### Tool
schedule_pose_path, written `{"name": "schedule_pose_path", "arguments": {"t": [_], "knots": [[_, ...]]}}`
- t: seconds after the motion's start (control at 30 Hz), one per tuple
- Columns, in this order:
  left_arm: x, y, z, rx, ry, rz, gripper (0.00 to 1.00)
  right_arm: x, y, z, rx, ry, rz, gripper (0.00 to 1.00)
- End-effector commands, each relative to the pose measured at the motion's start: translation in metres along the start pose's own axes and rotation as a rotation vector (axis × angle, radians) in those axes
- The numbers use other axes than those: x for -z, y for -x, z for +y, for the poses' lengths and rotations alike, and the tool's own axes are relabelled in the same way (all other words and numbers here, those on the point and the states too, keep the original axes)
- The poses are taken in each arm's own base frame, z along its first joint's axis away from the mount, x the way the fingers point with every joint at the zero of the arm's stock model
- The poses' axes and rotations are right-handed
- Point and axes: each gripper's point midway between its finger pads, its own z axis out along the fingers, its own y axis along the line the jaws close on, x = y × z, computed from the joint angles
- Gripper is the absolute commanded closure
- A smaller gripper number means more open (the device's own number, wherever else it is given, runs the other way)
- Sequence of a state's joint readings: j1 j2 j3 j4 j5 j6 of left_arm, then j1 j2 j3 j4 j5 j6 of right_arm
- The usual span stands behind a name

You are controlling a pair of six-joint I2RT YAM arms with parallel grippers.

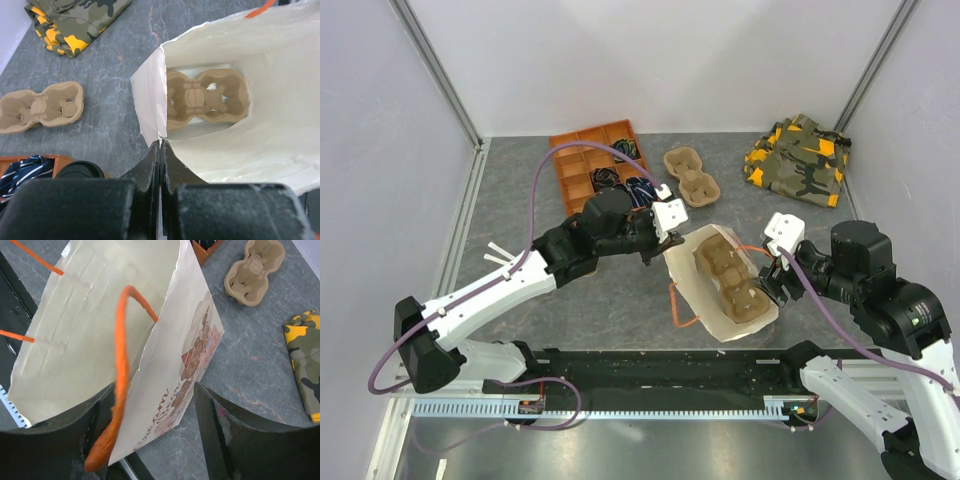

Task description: Pack the takeout coffee

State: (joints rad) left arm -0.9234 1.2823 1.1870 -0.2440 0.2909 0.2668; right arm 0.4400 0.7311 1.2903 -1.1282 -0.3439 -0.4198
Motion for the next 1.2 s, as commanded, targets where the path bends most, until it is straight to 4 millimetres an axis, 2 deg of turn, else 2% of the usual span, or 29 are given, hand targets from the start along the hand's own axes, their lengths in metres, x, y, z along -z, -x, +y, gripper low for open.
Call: {"name": "schedule_pose_path", "arguments": {"t": [0.0,0.3,0.43,0.6,0.7,0.8,0.83,0.9,0.93,0.97,1.0,1.03,1.1,1.13,1.17], "knots": [[0.008,0.022,-0.002,-0.039,0.015,-0.077,0.98,-0.003,-0.008,0.0,0.035,-0.001,0.008,0.33],[0.012,0.026,-0.014,-0.053,-0.001,-0.094,0.98,0.004,-0.018,-0.004,0.051,-0.057,0.015,0.43],[0.013,0.03,-0.021,-0.03,-0.023,-0.103,0.98,0.003,-0.02,-0.006,0.045,-0.068,0.023,0.52],[0.012,0.03,-0.028,0.038,-0.057,-0.076,0.98,-0.003,-0.025,-0.014,0.035,-0.094,0.05,0.55],[0.013,0.028,-0.032,0.055,-0.075,-0.07,0.98,-0.005,-0.026,-0.019,0.028,-0.123,0.061,0.61],[0.014,0.025,-0.03,0.069,-0.057,-0.054,0.96,-0.004,-0.026,-0.02,0.021,-0.131,0.062,0.78],[0.014,0.023,-0.027,0.076,-0.041,-0.041,0.86,-0.004,-0.025,-0.021,0.023,-0.132,0.057,0.89],[0.017,0.022,-0.021,0.107,-0.008,-0.021,0.71,-0.003,-0.025,-0.022,0.025,-0.146,0.056,1.0],[0.018,0.011,-0.015,0.132,0.023,0.029,0.55,-0.002,-0.026,-0.025,0.024,-0.159,0.058,1.0],[0.019,0.008,-0.009,0.156,0.04,0.049,0.48,-0.001,-0.026,-0.028,0.026,-0.181,0.06,1.0],[0.026,0.014,0.009,0.211,0.083,0.047,0.41,0.0,-0.025,-0.031,0.029,-0.196,0.057,1.0],[0.03,0.005,0.013,0.251,0.087,0.089,0.31,0.0,-0.026,-0.032,0.031,-0.204,0.058,1.0],[0.039,0.004,0.036,0.297,0.146,0.096,0.2,0.002,-0.024,-0.035,0.034,-0.22,0.053,1.0],[0.043,0.002,0.045,0.307,0.183,0.1,0.04,0.002,-0.024,-0.035,0.033,-0.222,0.053,1.0],[0.047,-0.001,0.053,0.323,0.21,0.109,0.0,0.003,-0.024,-0.035,0.034,-0.223,0.05,1.0]]}}
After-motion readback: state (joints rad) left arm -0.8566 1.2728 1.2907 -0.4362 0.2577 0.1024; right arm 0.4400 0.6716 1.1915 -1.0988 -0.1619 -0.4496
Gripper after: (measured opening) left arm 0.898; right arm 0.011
